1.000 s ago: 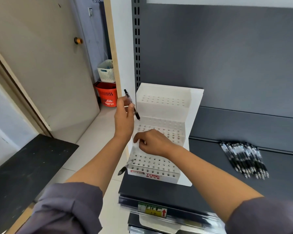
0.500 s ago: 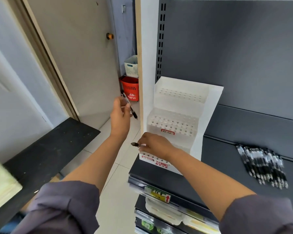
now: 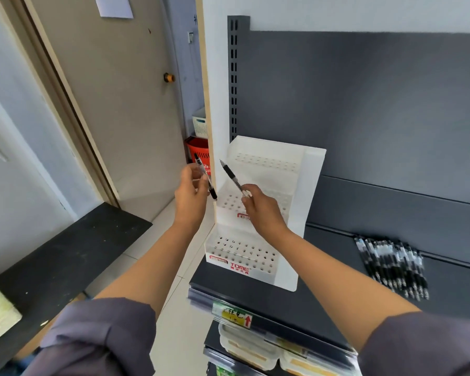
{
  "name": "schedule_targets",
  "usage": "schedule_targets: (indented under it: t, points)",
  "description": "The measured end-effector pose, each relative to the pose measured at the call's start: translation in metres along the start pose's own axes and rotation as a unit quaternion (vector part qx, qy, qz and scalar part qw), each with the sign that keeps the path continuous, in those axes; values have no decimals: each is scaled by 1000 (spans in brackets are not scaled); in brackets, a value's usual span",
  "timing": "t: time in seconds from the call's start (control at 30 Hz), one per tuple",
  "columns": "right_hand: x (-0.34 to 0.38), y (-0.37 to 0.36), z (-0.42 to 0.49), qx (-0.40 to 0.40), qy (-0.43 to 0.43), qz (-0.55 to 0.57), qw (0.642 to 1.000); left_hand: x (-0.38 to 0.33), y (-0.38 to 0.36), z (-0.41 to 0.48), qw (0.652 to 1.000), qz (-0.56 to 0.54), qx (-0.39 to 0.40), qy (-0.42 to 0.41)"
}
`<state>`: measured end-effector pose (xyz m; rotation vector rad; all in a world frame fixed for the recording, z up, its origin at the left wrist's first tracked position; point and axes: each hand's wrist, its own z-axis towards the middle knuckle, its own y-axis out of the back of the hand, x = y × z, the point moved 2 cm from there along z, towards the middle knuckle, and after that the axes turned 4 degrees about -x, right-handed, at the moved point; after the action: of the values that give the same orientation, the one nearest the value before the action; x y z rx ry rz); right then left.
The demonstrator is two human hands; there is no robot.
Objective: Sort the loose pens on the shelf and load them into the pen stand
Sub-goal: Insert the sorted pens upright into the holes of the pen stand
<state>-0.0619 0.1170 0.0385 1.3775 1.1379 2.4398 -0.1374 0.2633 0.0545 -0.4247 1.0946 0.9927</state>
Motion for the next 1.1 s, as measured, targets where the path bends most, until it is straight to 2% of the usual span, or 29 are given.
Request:
schedule_targets:
  t: [0.1, 0.23, 0.4, 0.67, 0.87, 1.1]
  points:
    - [-8, 13, 17, -10, -29, -41, 999, 1, -8, 12, 1000, -9, 17, -8]
    - [-7, 28, 35, -33, -73, -34, 996, 4, -21, 35, 998, -10, 61, -8]
    - [3, 38, 59, -90, -62, -75, 991, 13, -35, 61, 993, -5, 114, -29]
    - [16, 39, 87, -162, -71, 9, 984, 22, -51, 85, 988, -29, 142, -45]
    - [24, 36, 99, -162, -56, -61, 983, 23, -56, 88, 981, -7, 175, -85]
    - [29, 18, 108, -115, -45, -147, 981, 27, -54, 83, 977, 24, 157, -144]
